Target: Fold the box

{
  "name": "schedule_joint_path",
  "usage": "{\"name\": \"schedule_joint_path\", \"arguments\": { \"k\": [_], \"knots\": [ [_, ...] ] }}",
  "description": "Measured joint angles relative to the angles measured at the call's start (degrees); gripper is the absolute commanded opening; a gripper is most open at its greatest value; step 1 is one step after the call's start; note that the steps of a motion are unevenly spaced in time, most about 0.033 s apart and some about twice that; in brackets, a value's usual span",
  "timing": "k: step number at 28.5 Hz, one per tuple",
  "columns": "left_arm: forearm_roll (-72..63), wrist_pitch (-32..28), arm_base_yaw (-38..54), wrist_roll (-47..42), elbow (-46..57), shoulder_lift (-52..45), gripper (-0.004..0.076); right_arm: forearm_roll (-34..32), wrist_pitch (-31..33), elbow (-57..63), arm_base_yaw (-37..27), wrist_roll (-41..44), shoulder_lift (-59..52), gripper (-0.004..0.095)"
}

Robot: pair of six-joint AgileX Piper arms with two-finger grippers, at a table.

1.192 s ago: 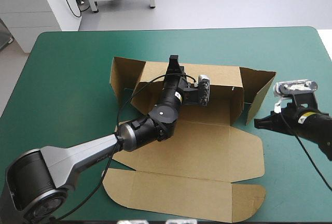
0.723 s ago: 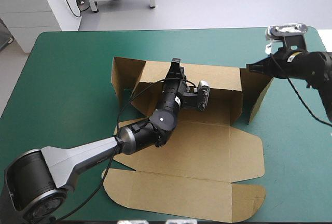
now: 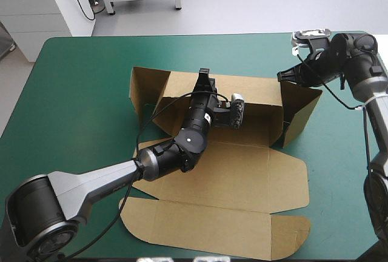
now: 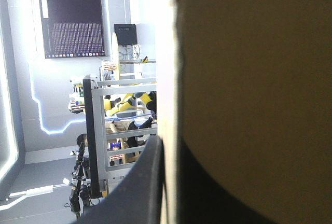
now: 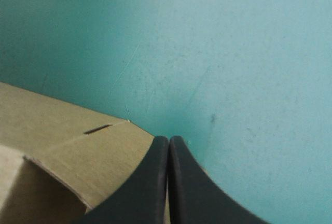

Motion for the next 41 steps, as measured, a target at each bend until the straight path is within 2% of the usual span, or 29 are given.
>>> {"name": "schedule_joint_path", "arguments": {
  "k": [9,12,20,33,41],
  "knots": [
    [-0.1,0.1,0.0,0.0,0.0,0.0,-0.0008,0.9,5.9,-0.2,0.0,-3.1,-1.4,-0.0019],
    [0.0,0.1,0.0,-0.7,0.0,0.0,-0.0008,1.4,6.4,-0.2,0.0,-3.6,-2.7,-0.0019],
    [4.7,1.7,0.0,-9.3,0.5,0.0,-0.0008,0.6,7.0,-0.2,0.0,-3.7,-4.0,-0.0019],
    [4.5,2.6,0.0,-11.1,0.6,-1.1,-0.0008,0.3,5.7,-0.2,0.0,-3.6,-4.0,-0.0019],
    [4.5,1.8,0.1,-11.3,0.6,-1.1,-0.0008,1.0,7.5,0.3,0.0,-3.8,-4.1,-0.0019]
  ]
}}
